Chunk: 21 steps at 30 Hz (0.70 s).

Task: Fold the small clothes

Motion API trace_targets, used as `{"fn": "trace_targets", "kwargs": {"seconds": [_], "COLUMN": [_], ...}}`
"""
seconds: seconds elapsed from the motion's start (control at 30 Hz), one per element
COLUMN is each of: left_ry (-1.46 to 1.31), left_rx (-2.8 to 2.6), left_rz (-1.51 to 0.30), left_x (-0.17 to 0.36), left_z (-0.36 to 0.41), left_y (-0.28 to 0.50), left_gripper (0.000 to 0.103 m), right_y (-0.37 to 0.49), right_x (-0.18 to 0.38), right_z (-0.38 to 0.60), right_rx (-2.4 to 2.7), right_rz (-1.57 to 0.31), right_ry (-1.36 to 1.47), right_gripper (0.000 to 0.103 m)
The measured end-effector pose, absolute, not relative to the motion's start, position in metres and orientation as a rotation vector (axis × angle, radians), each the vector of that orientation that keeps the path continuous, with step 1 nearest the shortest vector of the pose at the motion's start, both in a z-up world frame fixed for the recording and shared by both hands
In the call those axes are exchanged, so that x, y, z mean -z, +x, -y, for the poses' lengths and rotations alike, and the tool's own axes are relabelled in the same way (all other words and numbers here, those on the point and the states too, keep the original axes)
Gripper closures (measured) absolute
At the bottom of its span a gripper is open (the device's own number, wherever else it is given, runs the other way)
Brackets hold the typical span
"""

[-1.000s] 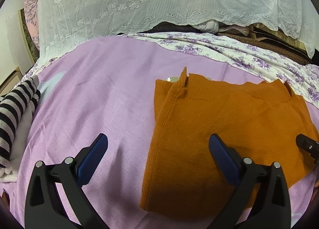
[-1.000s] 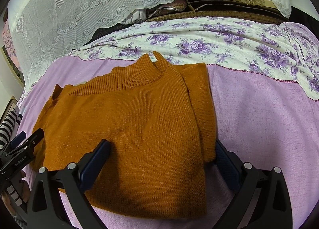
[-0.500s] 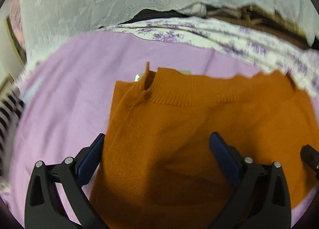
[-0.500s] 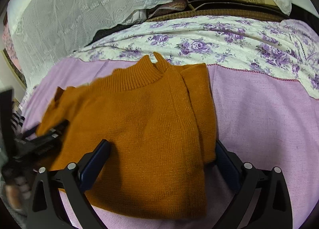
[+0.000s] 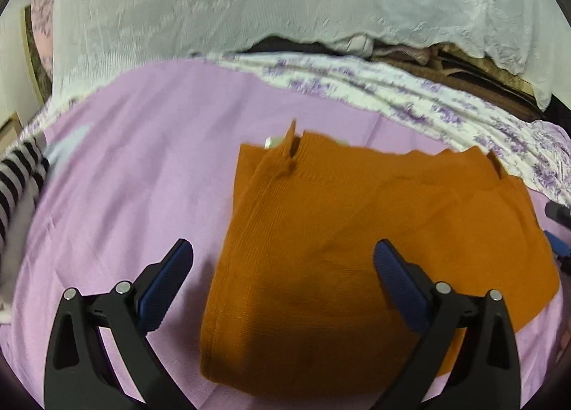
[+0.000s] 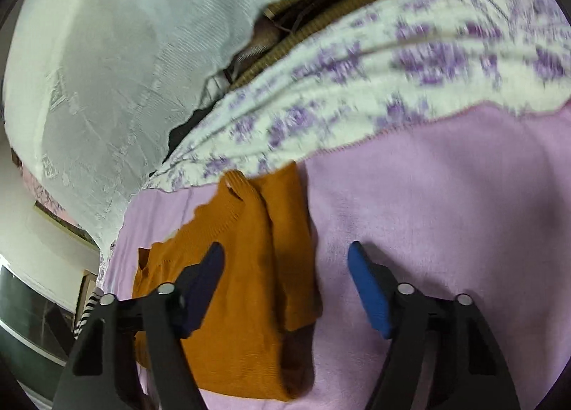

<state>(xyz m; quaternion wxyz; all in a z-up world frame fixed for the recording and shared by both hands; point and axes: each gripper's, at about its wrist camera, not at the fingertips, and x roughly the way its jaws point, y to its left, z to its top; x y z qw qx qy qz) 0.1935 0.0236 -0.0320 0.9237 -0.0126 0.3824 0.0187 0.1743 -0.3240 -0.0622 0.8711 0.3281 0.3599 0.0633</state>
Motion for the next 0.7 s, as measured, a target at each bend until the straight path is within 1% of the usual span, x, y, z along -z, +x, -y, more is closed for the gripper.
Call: {"fn": "trace_targets", "kwargs": {"seconds": [0.23, 0.3, 0.33, 0.37, 0.43, 0.5, 0.6, 0.67, 0.7], "left_ry": [-0.053, -0.053, -0.054, -0.055, -0.054, -0.051, -0.047, -0.048, -0.048], "left_rx": [-0.031, -0.031, -0.03, -0.03, -0.033, -0.036, -0.038, -0.038, -0.039], "left_rz": [-0.815, -0.821, -0.823, -0.825, -0.826, -0.824, -0.819, -0.821, -0.822], "left_x": [0.038, 0.04, 0.041, 0.041, 0.042, 0.042, 0.042, 0.042, 0.042], "left_z": [-0.027, -0.027, -0.027, -0.027, -0.027, -0.026, -0.025, -0.025, -0.025], "left_y": [0.196, 0.196, 0.196, 0.196, 0.197, 0.197, 0.197, 0.197, 0.197], "left_gripper": [0.004, 0.004, 0.004, 0.004, 0.004, 0.004, 0.004, 0.004, 0.004], "right_y": [0.18, 0.179, 0.181, 0.183, 0.187, 0.188, 0.191, 0.197, 0.199], "right_x": [0.065, 0.065, 0.065, 0.065, 0.067, 0.067, 0.072, 0.08, 0.082], "right_z": [0.32, 0.317, 0.313, 0.31, 0.302, 0.301, 0.311, 0.321, 0.323], "right_rx": [-0.132, -0.143, -0.148, -0.161, -0.219, -0.225, -0.23, -0.226, -0.232], "right_rz": [-0.766, -0.766, -0.767, -0.769, -0.784, -0.783, -0.779, -0.789, -0.79], "right_ry": [0.662, 0.64, 0.625, 0.616, 0.625, 0.619, 0.683, 0.747, 0.763], "right_gripper": [0.032, 0.033, 0.036, 0.044, 0.053, 0.053, 0.054, 0.063, 0.063]}}
